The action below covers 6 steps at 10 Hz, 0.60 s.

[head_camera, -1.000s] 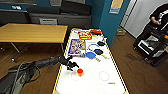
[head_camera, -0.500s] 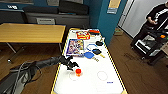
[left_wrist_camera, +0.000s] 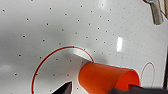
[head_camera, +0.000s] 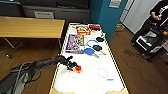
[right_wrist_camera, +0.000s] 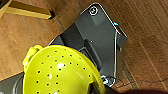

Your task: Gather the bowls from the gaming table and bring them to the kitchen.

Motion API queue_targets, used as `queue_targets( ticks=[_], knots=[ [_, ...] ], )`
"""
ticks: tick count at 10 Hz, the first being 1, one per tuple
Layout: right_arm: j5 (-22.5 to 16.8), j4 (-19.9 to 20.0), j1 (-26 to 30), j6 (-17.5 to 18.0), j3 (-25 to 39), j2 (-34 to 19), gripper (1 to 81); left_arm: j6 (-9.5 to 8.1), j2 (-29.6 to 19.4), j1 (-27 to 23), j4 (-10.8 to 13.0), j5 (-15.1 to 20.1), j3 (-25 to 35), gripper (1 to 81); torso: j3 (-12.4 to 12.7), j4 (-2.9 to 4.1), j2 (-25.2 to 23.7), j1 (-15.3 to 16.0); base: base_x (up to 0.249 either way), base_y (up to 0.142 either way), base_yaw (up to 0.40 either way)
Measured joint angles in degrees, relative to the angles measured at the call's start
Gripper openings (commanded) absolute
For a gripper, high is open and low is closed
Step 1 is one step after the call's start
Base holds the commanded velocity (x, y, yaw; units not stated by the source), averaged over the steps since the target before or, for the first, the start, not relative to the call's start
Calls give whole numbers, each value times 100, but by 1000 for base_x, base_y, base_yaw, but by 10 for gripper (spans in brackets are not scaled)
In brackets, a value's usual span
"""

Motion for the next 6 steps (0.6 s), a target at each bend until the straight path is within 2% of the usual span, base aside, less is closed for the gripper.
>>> queue_targets(
  ticks=[1,3,6],
  knots=[
    [5,0,2,0,2,0,10,-11,0,-6,0,-22,0,811,2,0,2,2,0,0,0],
    [11,0,2,0,5,0,10,-356,0,7,0,-55,-59,811,2,0,2,2,0,0,0],
    [9,0,2,2,5,-1,10,-418,0,347,-5,-300,-76,811,2,0,2,2,0,0,0]
  ],
)
